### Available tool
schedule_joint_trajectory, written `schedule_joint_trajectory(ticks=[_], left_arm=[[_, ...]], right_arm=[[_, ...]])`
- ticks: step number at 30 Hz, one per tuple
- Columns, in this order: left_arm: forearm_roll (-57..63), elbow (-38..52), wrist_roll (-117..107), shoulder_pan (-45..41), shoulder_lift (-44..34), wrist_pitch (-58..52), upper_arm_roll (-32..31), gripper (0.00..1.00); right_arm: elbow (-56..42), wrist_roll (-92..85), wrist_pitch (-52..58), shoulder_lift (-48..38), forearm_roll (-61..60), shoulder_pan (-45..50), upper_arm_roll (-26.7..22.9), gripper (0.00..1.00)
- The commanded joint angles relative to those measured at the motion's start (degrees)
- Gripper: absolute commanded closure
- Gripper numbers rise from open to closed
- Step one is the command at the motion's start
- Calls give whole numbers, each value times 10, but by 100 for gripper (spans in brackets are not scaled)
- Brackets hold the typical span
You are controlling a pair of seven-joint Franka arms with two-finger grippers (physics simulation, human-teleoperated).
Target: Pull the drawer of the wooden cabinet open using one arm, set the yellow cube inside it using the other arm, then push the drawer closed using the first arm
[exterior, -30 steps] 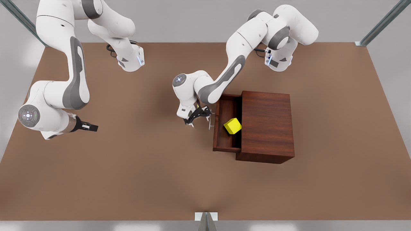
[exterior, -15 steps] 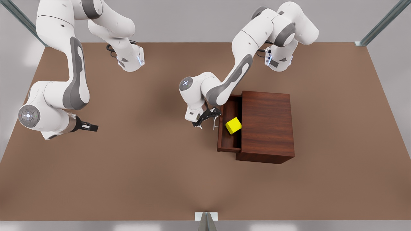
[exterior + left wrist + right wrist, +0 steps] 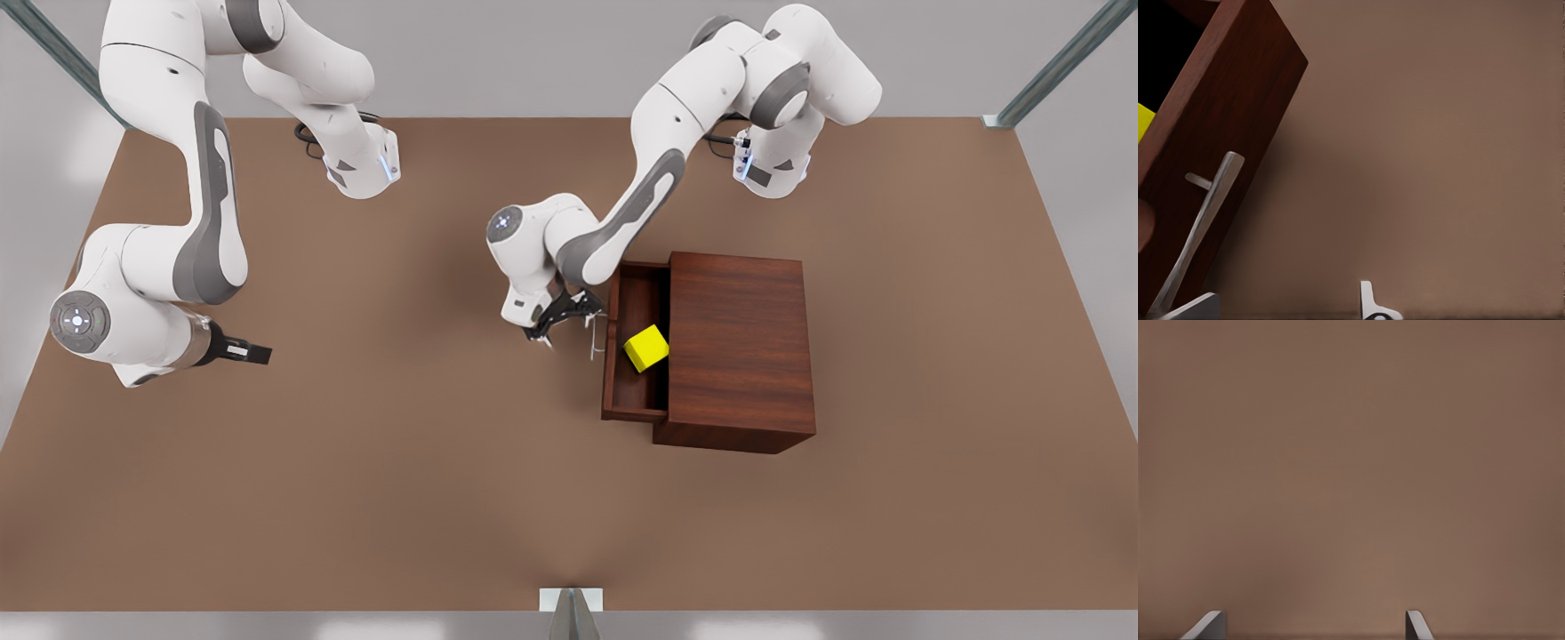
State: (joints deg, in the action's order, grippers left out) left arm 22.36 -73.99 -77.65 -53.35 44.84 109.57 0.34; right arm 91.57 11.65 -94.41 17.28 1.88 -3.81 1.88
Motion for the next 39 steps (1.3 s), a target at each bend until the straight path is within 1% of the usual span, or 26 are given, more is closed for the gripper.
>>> schedule_joint_trajectory(ticks=[1, 20, 30, 39], left_arm=[[0, 0, -10, -2, -2, -1, 0, 0], [1, 0, 14, 19, -14, -9, 2, 0], [1, -16, 37, 38, -25, -12, 3, 0], [1, -25, 58, 59, -31, -47, 3, 0]], right_arm=[[-1, -1, 0, -1, 0, -1, 0, 0], [-1, -1, 0, -1, 0, 0, 0, 0], [-1, -1, 0, -1, 0, -1, 0, 0], [-3, -2, 0, 0, 0, -1, 0, 0]])
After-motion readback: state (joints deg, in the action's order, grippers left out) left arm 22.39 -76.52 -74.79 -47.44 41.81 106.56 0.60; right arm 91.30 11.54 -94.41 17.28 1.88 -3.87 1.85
